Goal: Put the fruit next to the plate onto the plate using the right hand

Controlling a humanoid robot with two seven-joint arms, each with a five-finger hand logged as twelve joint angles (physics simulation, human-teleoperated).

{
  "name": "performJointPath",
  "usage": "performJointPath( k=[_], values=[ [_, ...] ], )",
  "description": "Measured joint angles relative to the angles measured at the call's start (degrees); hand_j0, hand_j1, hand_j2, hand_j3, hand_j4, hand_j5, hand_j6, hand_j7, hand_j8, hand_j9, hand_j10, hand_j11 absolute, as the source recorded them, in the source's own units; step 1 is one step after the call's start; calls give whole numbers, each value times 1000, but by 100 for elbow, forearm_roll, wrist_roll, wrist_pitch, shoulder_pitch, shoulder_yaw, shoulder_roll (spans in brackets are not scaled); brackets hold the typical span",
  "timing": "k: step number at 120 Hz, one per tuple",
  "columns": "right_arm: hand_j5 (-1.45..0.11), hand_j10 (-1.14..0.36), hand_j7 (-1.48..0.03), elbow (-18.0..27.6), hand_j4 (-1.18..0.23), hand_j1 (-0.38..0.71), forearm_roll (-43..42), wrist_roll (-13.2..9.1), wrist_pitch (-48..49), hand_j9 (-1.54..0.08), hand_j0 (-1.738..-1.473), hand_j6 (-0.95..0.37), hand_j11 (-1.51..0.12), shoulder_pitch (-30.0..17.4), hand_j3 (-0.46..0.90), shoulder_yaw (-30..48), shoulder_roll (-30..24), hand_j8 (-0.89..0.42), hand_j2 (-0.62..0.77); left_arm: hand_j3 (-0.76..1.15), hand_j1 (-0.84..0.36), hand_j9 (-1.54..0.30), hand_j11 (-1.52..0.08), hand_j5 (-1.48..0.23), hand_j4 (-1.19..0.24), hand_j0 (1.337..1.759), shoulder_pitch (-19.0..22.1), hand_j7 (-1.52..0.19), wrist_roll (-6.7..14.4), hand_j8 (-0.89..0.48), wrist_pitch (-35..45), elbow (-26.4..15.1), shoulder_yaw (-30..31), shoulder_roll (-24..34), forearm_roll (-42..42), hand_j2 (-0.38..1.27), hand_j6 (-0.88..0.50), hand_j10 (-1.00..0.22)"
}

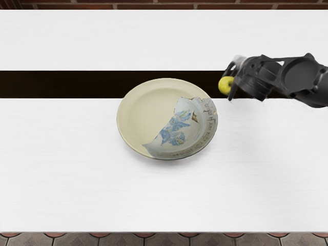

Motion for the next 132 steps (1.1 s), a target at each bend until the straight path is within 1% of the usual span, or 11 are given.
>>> performJointPath(
  k=[10, 18, 33, 61, 78, 84, 88, 94, 107, 121, 132],
  values=[
    [-1046, -730, -999, 177, -611, 238, 13, 3, 58, -1058, -1654, -538, -1065, 146, 1, 191, -37, -608, 498, 0, 349, 0, 0, 0, 0, 1658, 0, 0, 0, 0, 0, 0, 1, 0, 0, 0, 0, 0],
    [-1055, -732, -1003, 300, -601, 239, 14, 2, 115, -1064, -1655, -526, -1072, 224, 1, 354, -49, -602, 478, 0, 349, 0, 0, 0, 0, 1658, 0, 0, 0, 0, 0, 0, 0, 0, 0, 0, 0, 0],
    [-1062, -731, -1006, 498, -581, 280, 26, 4, 235, -1073, -1655, -516, -1083, 315, 0, 656, -7, -589, 568, 0, 349, 0, 0, 0, 0, 1658, 0, 0, 0, 0, 0, -1, 2, 0, 0, 0, 0, 0],
    [-1056, -735, -1007, 846, -571, 297, 33, 3, 272, -1068, -1656, -492, -1078, 293, 0, 921, 257, -577, 563, 0, 349, 0, 0, 0, 0, 1658, 0, 0, 0, 1, 0, 3, 1, 0, 0, 0, 0, 0],
    [-1052, -733, -1007, 881, -550, 318, 38, 6, 249, -1072, -1658, -461, -1084, 114, 1, 947, 537, -561, 585, 0, 349, 0, 0, 0, 0, 1658, 0, 0, 0, 1, 0, 1, 1, 0, 0, 0, 1, 0],
    [-1039, -721, -991, 877, -557, 319, 33, 3, 233, -1057, -1658, -441, -1067, 84, 0, 950, 670, -558, 541, 0, 349, 0, 0, 0, 0, 1658, 0, 0, 0, 1, 0, 1, 1, 0, -1, 0, 1, 0],
    [-944, -661, -904, 862, -521, 276, 18, 0, 142, -960, -1658, -422, -969, 69, 0, 944, 732, -522, 450, 0, 349, 0, 0, 0, 0, 1658, 0, 0, 0, 1, 0, 1, 2, 0, -1, 0, 1, 0],
    [-759, -532, -727, 834, -423, 158, 1, -3, -58, -771, -1658, -346, -778, 21, 0, 936, 801, -423, 350, 0, 349, 0, 0, 0, 0, 1658, 0, 0, 0, 1, 0, 0, 2, 0, -1, 0, 1, 0],
    [-464, -327, -445, 802, -263, -35, -12, -7, -281, -471, -1658, -217, -475, -53, 0, 988, 877, -263, 204, 0, 349, 0, 0, 0, 0, 1658, 0, 0, 0, 1, 0, 0, 4, 0, -1, 0, 1, 0],
    [-279, -198, -268, 849, -162, -157, -20, -8, -317, -283, -1658, -136, -285, -163, 0, 1224, 773, -162, 113, 0, 349, 0, 0, 0, 0, 1658, 0, 0, 1, 1, 0, 0, 4, 0, -1, 0, 1, 0],
    [-192, -137, -185, 1062, -114, -214, -31, -8, -108, -194, -1658, -99, -196, -350, 0, 1677, 390, -115, 70, 0, 349, 0, 0, 0, 0, 1658, 0, 0, 1, 1, 0, 0, 4, 0, -1, 0, 1, 0]
  ],
)
